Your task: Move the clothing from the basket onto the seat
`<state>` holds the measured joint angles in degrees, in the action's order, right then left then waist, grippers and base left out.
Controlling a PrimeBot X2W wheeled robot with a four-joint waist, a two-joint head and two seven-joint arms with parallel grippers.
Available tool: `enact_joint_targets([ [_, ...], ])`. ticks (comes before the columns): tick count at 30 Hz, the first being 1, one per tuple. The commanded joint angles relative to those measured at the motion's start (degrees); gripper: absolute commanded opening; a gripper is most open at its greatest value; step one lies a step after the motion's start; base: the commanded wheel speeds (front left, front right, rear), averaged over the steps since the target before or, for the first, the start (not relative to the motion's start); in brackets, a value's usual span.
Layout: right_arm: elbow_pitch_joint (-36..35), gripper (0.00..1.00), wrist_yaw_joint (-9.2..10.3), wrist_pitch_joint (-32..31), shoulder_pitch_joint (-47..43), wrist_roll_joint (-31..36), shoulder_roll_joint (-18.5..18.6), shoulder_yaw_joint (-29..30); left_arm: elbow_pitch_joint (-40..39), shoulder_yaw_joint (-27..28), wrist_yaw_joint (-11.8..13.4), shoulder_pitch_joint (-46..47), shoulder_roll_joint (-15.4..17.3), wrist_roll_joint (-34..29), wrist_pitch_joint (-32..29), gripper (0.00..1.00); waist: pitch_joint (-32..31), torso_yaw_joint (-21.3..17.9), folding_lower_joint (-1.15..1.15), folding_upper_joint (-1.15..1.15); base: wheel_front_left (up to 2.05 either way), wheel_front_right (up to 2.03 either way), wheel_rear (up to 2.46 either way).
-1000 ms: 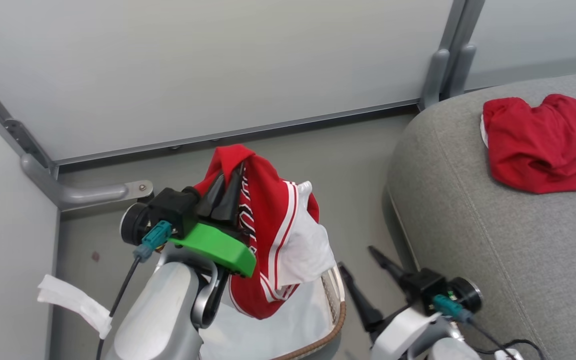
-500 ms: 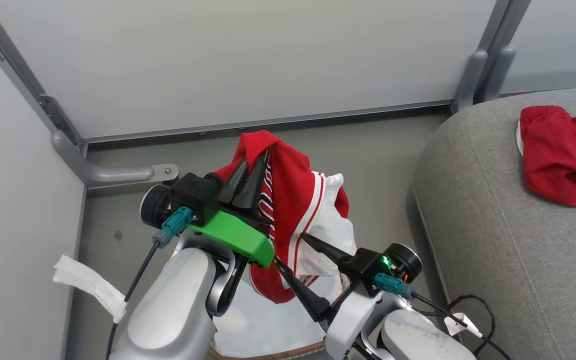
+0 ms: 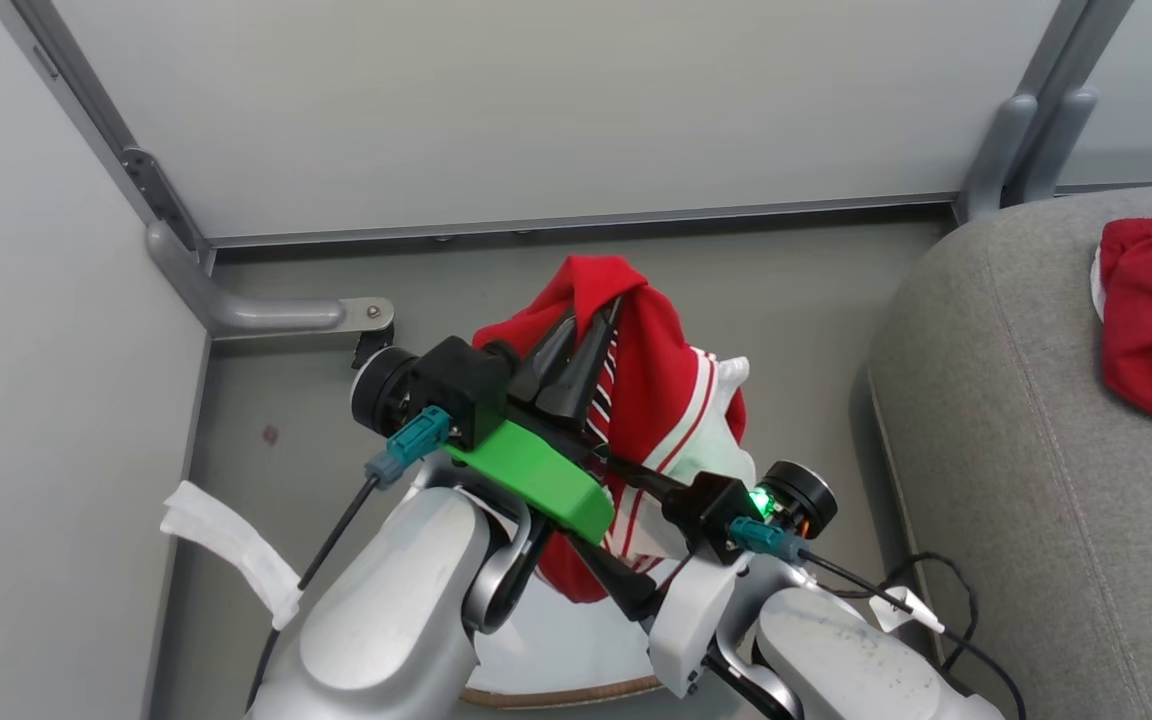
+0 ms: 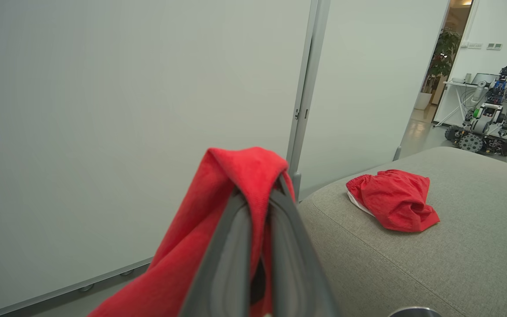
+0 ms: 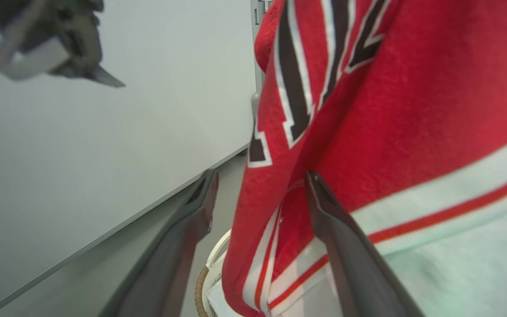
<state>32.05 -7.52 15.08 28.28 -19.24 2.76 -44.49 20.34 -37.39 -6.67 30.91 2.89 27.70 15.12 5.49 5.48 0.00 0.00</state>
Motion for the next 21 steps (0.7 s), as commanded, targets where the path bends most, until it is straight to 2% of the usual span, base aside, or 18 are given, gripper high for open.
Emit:
enact_joint_targets([
  [1, 1.35, 1.00, 0.06, 0.13, 0.65, -0.65, 0.28, 0.29, -0.50, -0.75, 0.45, 1.24, 0.08, 0.51, 0.04, 0.00, 0.28, 1.10, 0.00, 0.00, 0.00, 0.00, 0.00],
  [2, 2.18, 1.00, 0.07, 0.13, 0.79, -0.70, 0.28, 0.36, -0.60, -1.30, 0.66, 1.45, 0.07, 0.83, 0.04, 0.00, 0.32, 1.43, 0.00, 0.00, 0.00, 0.00, 0.00],
  [3, 3.19, 0.85, 0.06, 0.13, 1.09, -0.96, 0.25, 0.47, -0.73, -1.99, 0.80, 1.78, 0.07, 1.22, 0.04, 0.00, 0.40, 1.78, 0.00, 0.00, 0.00, 0.00, 0.00],
  [5, 4.84, 0.13, 0.06, 0.13, 1.30, -1.60, 0.24, 0.03, -0.85, -2.74, 1.20, 2.24, 0.07, 1.88, 0.04, 0.00, 0.47, 2.30, 0.00, 0.00, 0.00, 0.00, 0.00],
  [6, 5.48, 0.00, 0.07, 0.13, 1.27, -2.14, 0.24, -0.05, -0.95, -2.92, 1.38, 2.33, 0.07, 2.18, 0.04, 0.00, 0.49, 2.47, 0.00, 0.00, 0.00, 0.00, 0.00],
  [13, 9.76, 0.00, 0.06, 0.13, 0.01, -3.27, 0.28, 2.04, -0.26, -1.76, 2.34, 2.39, 0.08, 2.20, 0.04, 0.00, 0.56, 2.11, 0.00, 0.00, 0.00, 0.00, 0.00],
  [21, 8.58, 0.00, 0.07, 0.08, -4.02, 0.33, 0.30, 11.03, 0.97, 2.19, 1.91, 0.23, 0.18, 0.28, 0.06, 0.00, 0.81, -0.72, 0.00, 0.00, 0.00, 0.00, 0.00],
])
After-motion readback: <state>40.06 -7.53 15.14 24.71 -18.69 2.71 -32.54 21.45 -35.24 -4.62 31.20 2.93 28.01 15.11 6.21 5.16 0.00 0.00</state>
